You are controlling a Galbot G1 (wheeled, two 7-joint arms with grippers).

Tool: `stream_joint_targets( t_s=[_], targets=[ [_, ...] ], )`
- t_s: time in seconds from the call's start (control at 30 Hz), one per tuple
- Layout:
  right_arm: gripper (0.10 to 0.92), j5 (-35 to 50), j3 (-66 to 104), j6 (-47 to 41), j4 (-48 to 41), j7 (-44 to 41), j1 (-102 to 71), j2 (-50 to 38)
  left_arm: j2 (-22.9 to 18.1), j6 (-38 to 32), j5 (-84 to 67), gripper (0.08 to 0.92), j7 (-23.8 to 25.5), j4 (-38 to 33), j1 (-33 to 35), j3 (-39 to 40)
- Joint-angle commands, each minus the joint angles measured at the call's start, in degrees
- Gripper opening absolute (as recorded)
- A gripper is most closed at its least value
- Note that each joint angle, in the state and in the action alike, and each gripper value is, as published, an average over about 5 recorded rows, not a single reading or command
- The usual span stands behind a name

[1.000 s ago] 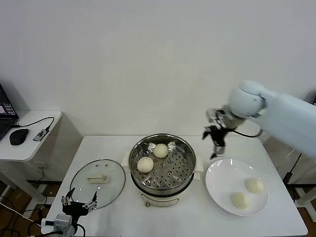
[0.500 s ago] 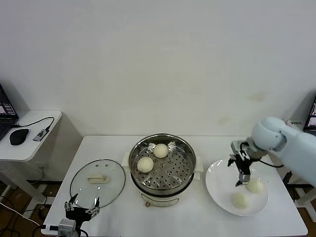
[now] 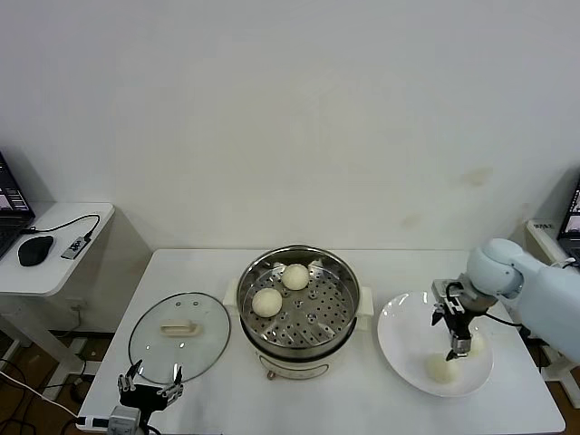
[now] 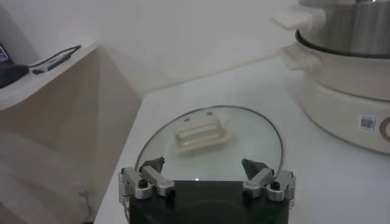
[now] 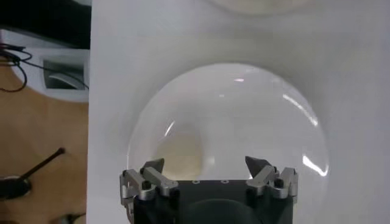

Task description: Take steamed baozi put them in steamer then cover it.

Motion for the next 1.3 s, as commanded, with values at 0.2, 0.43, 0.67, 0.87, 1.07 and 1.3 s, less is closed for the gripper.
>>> stream_joint_targets(
  t_s=[0.2,0.43,0.67,0.87,1.07,1.3],
  targets=[
    [0.823,-3.19,3.49,0.34,-0.92,0.05,-5.71,0.82,0.13,-0.03,0.13,0.823,-0.03,0.3,-0.23,0.14],
    [0.823,-5.2,4.05,0.65,-1.26,-0.1,-7.84,1.21,-0.04,-0.02,0.08,0.823,-0.02,0.63,-0.53,0.23],
    [0.823,-5.93,4.68,0.63,-1.19,0.36,-9.89,1.15,-0.13,-0.02,0.12,0.823,-0.1,1.32,-1.25,0.3],
    [0.823,-6.25,4.99,0.5,-1.97,1.34,-10.74,1.87,-0.2,0.0,0.19,0.823,-0.09,1.9,-1.85,0.58],
    [0.823,-6.04,4.82,0.18,-3.31,2.66,-10.47,3.08,-0.06,-0.03,0.12,0.823,-0.1,2.44,-2.03,0.44],
    [0.807,-5.82,4.58,0.1,-2.89,2.41,-10.34,3.13,0.03,-0.01,0.07,0.823,-0.06,2.85,-2.42,0.43]
  ],
)
